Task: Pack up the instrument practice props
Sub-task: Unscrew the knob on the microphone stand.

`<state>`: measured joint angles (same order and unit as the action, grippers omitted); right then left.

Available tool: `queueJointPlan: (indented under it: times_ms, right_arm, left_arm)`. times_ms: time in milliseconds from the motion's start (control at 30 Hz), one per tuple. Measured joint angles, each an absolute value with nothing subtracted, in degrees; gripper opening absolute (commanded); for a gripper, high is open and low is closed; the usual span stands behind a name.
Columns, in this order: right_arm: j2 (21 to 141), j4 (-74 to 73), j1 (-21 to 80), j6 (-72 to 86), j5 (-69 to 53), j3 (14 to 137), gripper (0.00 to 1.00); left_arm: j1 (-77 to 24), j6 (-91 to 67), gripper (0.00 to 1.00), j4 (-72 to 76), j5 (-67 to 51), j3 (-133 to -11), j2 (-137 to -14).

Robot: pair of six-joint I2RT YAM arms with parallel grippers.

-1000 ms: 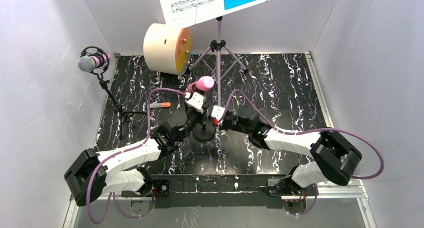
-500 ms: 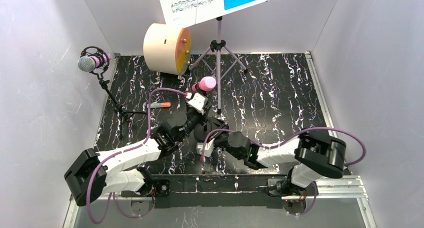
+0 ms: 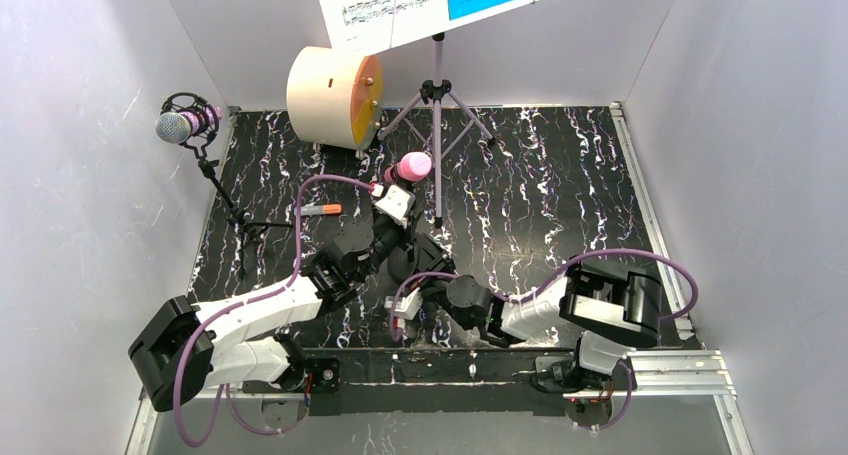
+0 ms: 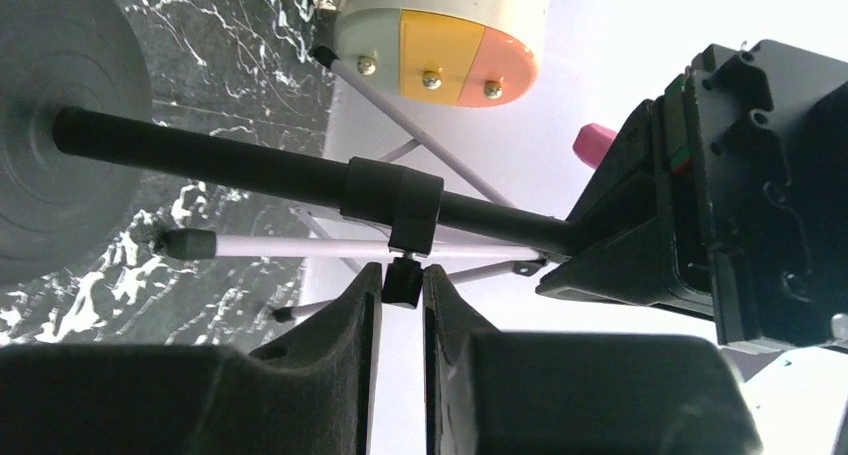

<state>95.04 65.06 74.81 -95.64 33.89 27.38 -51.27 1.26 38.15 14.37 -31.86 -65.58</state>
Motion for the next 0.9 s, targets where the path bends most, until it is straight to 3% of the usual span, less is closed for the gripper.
queueJointPlan:
  times_ms: [100, 300, 533, 900]
  right_arm:
    - [93.4, 61.7, 75.0, -90.7, 34.3, 28.2, 0.4]
    - [87.9, 46.3, 77.5, -73.7, 26.0, 32.5, 0.59]
    - [80.8, 35.0, 74.3, -52.1, 17.1, 33.3, 0.7]
    - [67.9, 31.7, 54.9, -11.6, -2.7, 32.7, 0.81]
  left_arm:
    - [-51.3, 1.3, 0.0, 38.2, 14.3, -31.9, -65.6]
    - [-51.3, 1.5, 0.0, 38.6, 13.9, -31.9, -65.9]
    - [-51.3, 1.5, 0.0, 38.6, 13.9, -31.9, -65.9]
    - [-51.3, 1.5, 0.0, 38.6, 13.6, -31.9, -66.0]
